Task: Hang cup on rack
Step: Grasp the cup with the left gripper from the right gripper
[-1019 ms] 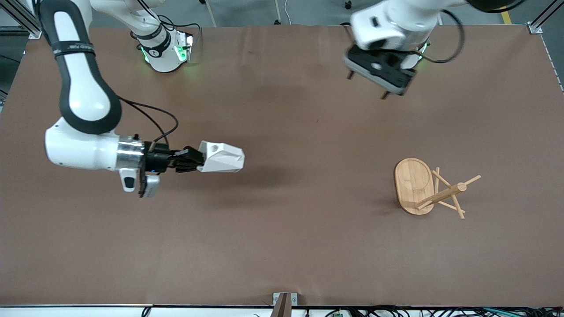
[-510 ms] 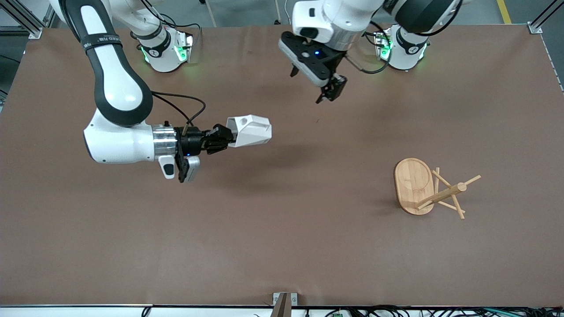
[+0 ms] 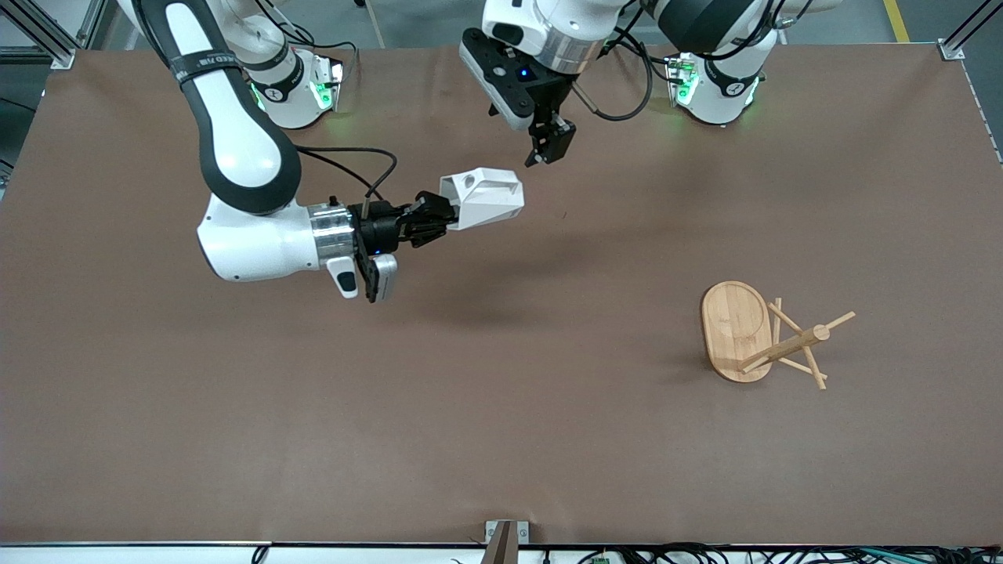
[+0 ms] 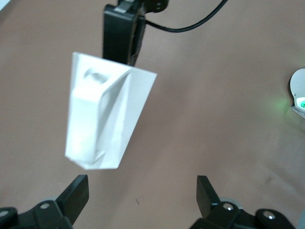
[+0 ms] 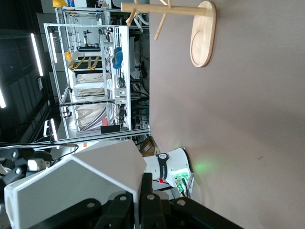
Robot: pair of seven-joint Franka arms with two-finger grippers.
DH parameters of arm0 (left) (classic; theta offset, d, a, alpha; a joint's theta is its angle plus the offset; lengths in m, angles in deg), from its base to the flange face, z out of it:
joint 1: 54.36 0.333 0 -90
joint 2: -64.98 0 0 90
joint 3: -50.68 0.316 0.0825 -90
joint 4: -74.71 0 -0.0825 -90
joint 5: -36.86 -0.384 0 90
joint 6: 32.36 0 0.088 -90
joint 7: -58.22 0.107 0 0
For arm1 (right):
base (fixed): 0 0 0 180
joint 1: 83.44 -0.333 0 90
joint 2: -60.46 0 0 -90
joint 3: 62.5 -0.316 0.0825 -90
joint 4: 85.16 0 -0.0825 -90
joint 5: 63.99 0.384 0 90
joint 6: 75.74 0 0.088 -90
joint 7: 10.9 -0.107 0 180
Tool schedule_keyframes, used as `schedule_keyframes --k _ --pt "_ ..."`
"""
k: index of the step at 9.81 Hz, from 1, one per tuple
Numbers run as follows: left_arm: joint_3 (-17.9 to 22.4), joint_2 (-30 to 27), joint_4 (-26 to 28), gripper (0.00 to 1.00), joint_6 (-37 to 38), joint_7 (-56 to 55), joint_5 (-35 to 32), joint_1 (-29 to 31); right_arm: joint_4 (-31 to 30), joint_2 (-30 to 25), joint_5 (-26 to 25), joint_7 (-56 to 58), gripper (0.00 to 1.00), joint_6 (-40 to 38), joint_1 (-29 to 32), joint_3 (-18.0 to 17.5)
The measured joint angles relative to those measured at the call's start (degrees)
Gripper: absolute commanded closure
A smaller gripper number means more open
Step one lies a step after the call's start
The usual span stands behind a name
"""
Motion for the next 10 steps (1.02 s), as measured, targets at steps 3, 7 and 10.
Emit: schedule_keyframes --k 3,7,10 --pt "0.02 0.01 1.65 0.0 -2.46 3.57 0.0 -0.31 -0.83 0.23 0.18 0.0 0.99 -1.15 -0.54 0.11" --pt "0.1 0.03 4.87 0.0 -6.62 10.75 -0.02 0.73 -2.78 0.74 0.22 0.06 0.99 -3.19 -1.36 0.16" --pt "0.17 0.06 5.73 0.0 -6.86 13.33 -0.02 2.04 -3.35 0.75 0.27 0.02 0.99 -3.33 -2.42 0.13"
